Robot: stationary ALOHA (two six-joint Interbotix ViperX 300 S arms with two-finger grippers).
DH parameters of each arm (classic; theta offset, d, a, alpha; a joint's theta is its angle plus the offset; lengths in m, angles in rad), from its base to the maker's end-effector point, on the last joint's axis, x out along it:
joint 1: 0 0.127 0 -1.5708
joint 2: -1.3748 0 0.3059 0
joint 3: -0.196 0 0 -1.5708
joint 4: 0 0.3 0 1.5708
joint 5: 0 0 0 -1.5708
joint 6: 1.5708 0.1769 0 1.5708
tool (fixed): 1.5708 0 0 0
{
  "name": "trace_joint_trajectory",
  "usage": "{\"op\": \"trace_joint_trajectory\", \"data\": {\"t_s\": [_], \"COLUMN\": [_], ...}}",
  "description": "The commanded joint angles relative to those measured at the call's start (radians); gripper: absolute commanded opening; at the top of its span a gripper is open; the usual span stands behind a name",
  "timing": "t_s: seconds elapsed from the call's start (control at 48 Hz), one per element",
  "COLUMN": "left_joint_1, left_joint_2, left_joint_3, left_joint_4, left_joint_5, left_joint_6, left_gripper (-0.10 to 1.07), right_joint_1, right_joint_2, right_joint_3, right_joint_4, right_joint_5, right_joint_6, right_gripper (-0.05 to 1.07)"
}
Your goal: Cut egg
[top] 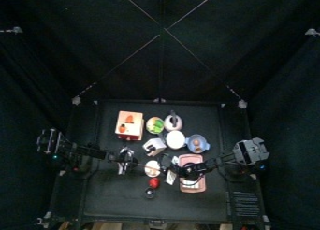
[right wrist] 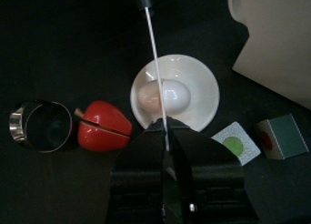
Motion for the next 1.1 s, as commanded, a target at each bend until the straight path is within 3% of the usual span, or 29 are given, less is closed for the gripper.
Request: {"op": "trace_joint_trajectory", "data": {"t_s": [0.0,1.083], "left_joint_1": [0.002,-0.003], "left_joint_2": [0.000,0.008], "left_joint_3": [-0.008,-0.009], "left_joint_4": [-0.006,-0.028], "left_joint_5": [0.005,0.098], "left_joint_6": [0.002,0.000], "left_gripper": [0.39,0.39], "right_joint_1": [0.002,-0.009], "right_joint_2": [-0.017,0.023], "right_joint_3": [-0.026,-0.035], "right_joint_4": [0.000,0.009], "right_joint_5": [-0.002,-0.002], "right_joint_6": [0.003,0.005], "right_gripper": [0.37,0.37]}}
